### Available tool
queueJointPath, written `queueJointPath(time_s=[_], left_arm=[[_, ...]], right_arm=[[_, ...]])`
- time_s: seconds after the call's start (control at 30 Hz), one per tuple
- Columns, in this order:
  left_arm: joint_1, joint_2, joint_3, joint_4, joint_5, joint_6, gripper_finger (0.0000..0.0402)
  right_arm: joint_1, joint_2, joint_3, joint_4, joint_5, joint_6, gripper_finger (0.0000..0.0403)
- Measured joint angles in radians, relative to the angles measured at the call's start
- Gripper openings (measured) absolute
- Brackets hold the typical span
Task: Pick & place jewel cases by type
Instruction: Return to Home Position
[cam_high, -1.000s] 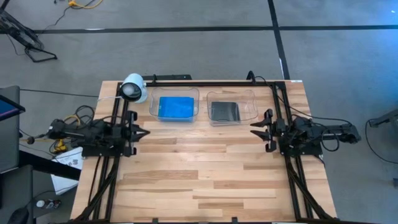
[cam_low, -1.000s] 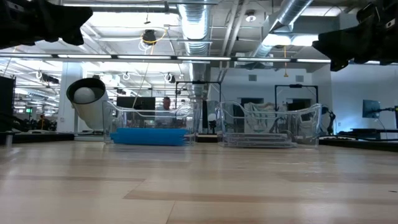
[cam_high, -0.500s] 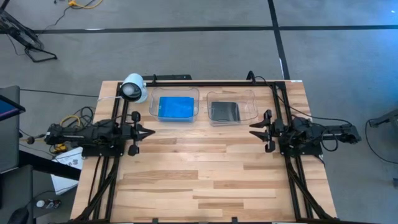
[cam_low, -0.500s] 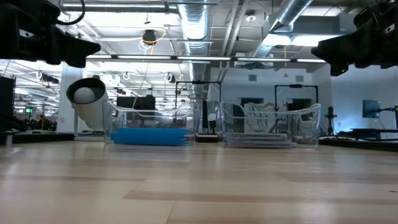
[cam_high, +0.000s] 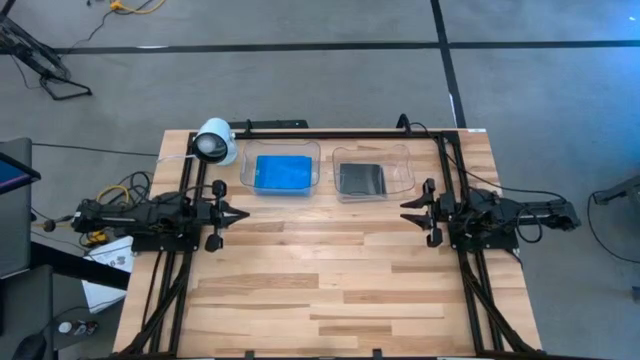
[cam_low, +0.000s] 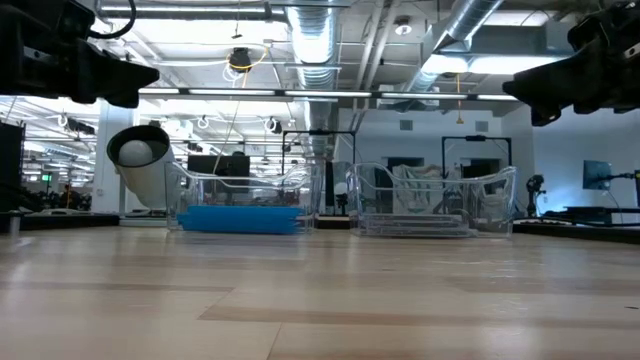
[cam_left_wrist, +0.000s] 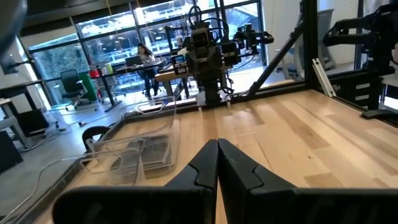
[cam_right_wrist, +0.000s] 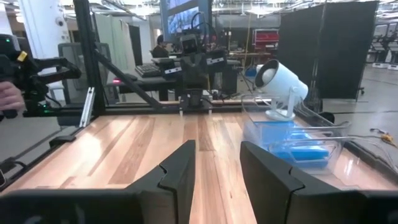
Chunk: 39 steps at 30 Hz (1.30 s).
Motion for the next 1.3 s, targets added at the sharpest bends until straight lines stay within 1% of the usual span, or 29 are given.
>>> queueJointPath(time_s=[0.23,0.37,0.9,1.3], left_arm=[[0.000,0.000,0.000,0.000,0.000,-0.019,0.0000],[0.000,0.001,0.000,0.000,0.000,-0.020,0.0000],[0.000,0.001,0.000,0.000,-0.004,-0.077,0.0000],[0.000,0.001,0.000,0.000,-0.006,-0.065,0.0000]], right_arm=[[0.000,0.000,0.000,-0.001,-0.003,0.028,0.0121],[0.009,0.000,0.000,-0.007,-0.028,0.034,0.0120],[0.024,0.001,0.000,-0.008,-0.026,0.028,0.0121],[0.024,0.001,0.000,-0.008,-0.026,0.027,0.0121]])
